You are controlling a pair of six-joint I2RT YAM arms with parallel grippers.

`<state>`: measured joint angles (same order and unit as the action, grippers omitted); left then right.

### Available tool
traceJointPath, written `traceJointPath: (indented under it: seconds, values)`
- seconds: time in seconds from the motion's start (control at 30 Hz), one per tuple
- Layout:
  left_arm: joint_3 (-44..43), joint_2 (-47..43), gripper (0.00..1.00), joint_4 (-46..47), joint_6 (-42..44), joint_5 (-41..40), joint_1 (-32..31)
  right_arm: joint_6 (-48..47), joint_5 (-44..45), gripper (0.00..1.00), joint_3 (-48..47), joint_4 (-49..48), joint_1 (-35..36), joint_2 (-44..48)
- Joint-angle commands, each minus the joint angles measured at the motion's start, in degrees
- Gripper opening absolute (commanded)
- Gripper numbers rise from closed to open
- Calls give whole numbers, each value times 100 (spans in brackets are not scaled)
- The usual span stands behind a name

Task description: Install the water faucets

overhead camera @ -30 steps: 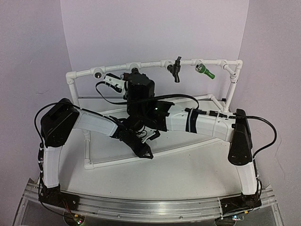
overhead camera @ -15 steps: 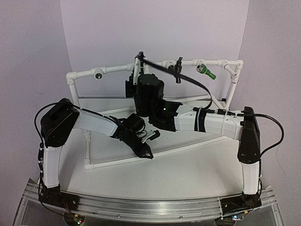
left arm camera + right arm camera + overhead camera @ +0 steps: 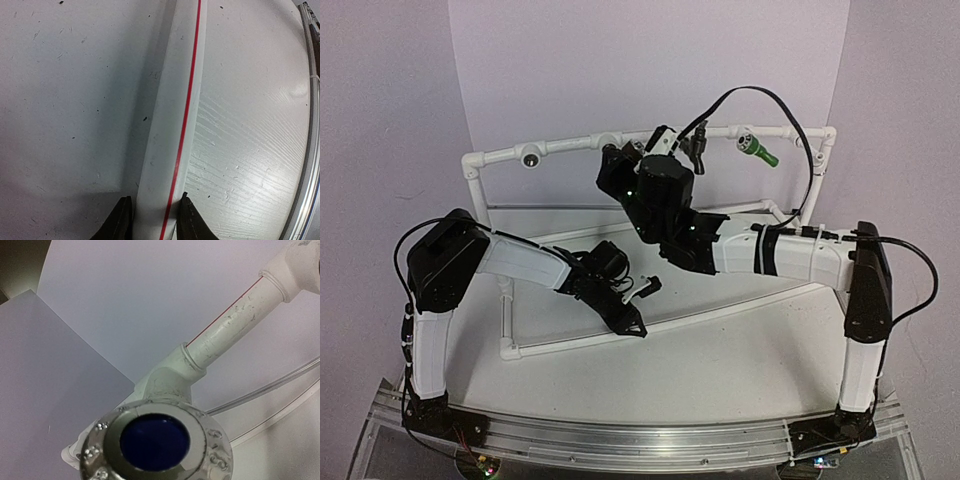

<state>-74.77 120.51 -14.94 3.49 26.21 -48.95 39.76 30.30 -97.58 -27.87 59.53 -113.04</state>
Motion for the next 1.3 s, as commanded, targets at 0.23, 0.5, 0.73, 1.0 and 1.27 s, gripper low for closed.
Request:
traceJointPath:
  seconds: [0.23,0.5,0.73,1.0,1.27]
  values:
    - [366,900,0,-708,-616,-856,-18,-1467,-1996,74,1030,259,-79,962]
    - [355,938,0,-712,-604,-874,-18,-3374,-1698,87,1582,1429,251,1731]
    - [357,907,0,-715,-604,-806,-21,-6467,-465,87,1362,2658,827,2069]
    - [340,912,0,-715,-603,-756,-23,-11572,1297,91,1255,1870,1368,1587]
    - [303,964,0,-729,-597,-748,-27,-14381,1229,93,723,358,1161,994]
